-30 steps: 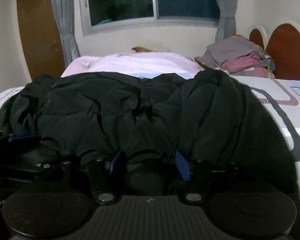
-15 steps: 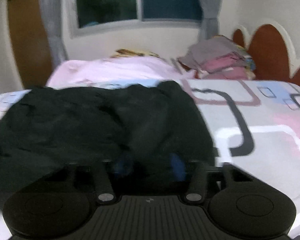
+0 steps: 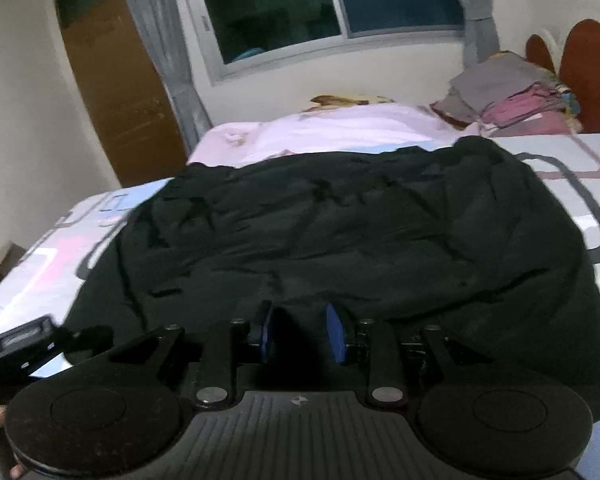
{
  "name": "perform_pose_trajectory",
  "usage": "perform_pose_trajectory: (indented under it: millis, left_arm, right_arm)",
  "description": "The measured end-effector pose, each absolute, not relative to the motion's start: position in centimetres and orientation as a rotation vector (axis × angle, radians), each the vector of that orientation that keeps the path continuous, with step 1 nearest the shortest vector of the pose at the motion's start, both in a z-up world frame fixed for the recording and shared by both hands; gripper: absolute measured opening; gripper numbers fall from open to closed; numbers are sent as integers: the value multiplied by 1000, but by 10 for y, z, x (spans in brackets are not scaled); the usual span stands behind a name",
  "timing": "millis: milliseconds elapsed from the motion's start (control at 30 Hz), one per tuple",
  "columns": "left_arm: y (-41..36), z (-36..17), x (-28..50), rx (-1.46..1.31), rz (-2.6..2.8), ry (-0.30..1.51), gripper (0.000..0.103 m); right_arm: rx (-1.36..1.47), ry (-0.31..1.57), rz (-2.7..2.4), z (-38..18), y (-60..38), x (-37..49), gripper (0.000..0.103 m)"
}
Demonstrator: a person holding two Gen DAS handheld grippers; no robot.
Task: Fold large clothes
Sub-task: 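Grasp the coat edge with the left tool while the right tool presses the coat flat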
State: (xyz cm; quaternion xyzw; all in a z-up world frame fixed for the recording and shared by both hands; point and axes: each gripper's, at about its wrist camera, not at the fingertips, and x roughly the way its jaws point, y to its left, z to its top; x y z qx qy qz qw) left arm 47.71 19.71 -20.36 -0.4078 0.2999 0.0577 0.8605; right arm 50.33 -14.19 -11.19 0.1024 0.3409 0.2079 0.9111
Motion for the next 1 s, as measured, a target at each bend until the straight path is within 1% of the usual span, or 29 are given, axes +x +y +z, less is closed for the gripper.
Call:
perform_pose_trajectory:
  millis: [67, 100, 133, 167, 200, 267, 300, 333, 367, 467, 500, 533, 567, 633, 700, 733, 767, 800, 833, 867, 933, 1000]
  left_arm:
    - [200, -205, 479, -872, 124, 619, 84]
    - [201, -204, 483, -874, 128, 619, 78]
    - [200, -204, 483, -867, 124, 618, 71]
    - [200, -203, 488, -850, 107, 623, 52]
    - [198, -203, 490, -834, 90, 621, 42]
    - [188, -193, 491, -762, 91, 603, 36]
    - [183, -189, 489, -726, 94, 597, 36]
    - [183, -187, 482, -711, 101, 589, 37]
    - [183, -185, 478, -716, 121, 595, 45]
    - [187, -186, 479, -700, 144, 619, 60]
    - [191, -187, 482, -713, 148, 626, 68]
    - [196, -190, 482, -741, 161, 627, 73]
    - [201, -194, 483, -776, 185, 627, 81]
    - [210, -201, 469, -844, 178, 608, 81]
    - [218, -211, 463, -903, 157, 577, 82]
    - [221, -213, 465, -908, 146, 566, 80]
    - [223, -214, 468, -903, 141, 557, 65]
    - [222, -215, 472, -894, 113, 546, 43]
    - [219, -214, 474, -892, 94, 539, 38]
    - [214, -206, 474, -863, 95, 534, 30]
    - [204, -190, 470, -774, 93, 522, 28]
    - [202, -183, 465, -745, 87, 513, 28]
  right_arm:
    - [222, 718, 420, -117, -139, 504, 30]
    - [231, 722, 415, -120, -139, 505, 30]
    - [240, 732, 410, -123, -138, 507, 30]
    - [239, 746, 406, -126, -136, 511, 30]
    - [227, 755, 406, -128, -134, 515, 30]
    - [218, 762, 404, -126, -133, 519, 30]
    - [237, 740, 403, -121, -136, 518, 30]
    - [261, 711, 392, -117, -139, 515, 28]
    - [277, 698, 387, -113, -140, 513, 16]
    - [261, 711, 379, -115, -129, 522, 3]
    - [271, 735, 383, -120, -126, 524, 2]
    - [271, 746, 369, -122, -125, 522, 1]
    - [269, 722, 360, -120, -125, 515, 1]
    - [270, 700, 361, -117, -125, 501, 1]
    - [229, 740, 338, -123, -117, 500, 1]
    - [219, 746, 331, -128, -114, 501, 1]
    - [222, 751, 325, -131, -113, 504, 1]
    - [223, 755, 320, -133, -111, 507, 1]
    - [221, 759, 315, -132, -110, 508, 1]
    - [232, 750, 308, -127, -112, 508, 1]
    - [283, 688, 304, -116, -121, 504, 1]
    - [304, 709, 315, -117, -120, 512, 1]
